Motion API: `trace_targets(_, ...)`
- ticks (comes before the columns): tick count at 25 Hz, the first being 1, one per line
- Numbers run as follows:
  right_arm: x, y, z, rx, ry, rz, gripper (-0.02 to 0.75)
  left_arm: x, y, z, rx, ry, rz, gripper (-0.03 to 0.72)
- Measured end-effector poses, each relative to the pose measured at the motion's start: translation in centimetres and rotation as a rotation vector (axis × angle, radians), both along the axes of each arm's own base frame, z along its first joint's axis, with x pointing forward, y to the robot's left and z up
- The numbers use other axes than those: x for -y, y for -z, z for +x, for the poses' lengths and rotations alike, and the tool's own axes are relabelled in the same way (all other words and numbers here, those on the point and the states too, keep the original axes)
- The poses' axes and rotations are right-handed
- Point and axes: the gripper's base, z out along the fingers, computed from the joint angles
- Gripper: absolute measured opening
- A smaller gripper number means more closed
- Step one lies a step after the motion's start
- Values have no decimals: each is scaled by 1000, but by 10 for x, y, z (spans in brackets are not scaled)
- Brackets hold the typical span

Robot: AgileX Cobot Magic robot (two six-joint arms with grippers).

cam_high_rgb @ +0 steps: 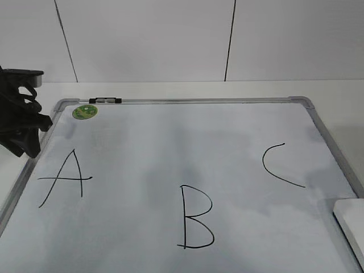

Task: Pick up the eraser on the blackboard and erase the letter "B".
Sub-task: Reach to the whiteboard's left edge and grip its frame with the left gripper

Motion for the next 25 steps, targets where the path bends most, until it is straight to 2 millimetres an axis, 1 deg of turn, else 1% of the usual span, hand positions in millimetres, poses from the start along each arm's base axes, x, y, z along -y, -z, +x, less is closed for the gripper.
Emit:
trace_targets(4,0,0,-2,-17,-10,-2,583,0,14,2,-37,-1,2,234)
trace_targets(12,0,0,-2,-21,-10,-2,583,0,15,2,-39,-1,2,234)
trace_targets(17,0,0,-2,-20,-15,-4,583,0,20,3,-52,-1,3,233)
trace_targets(19,0,0,-2,-20,-15,-4,583,0,21,3,-54,-1,4,214)
trace_targets(23,0,0,-2,-20,-16,-4,583,0,21,3,-54,-1,4,148)
trace_targets(25,0,0,-2,-20,-17,-4,583,0,21,3,-54,-1,4,132)
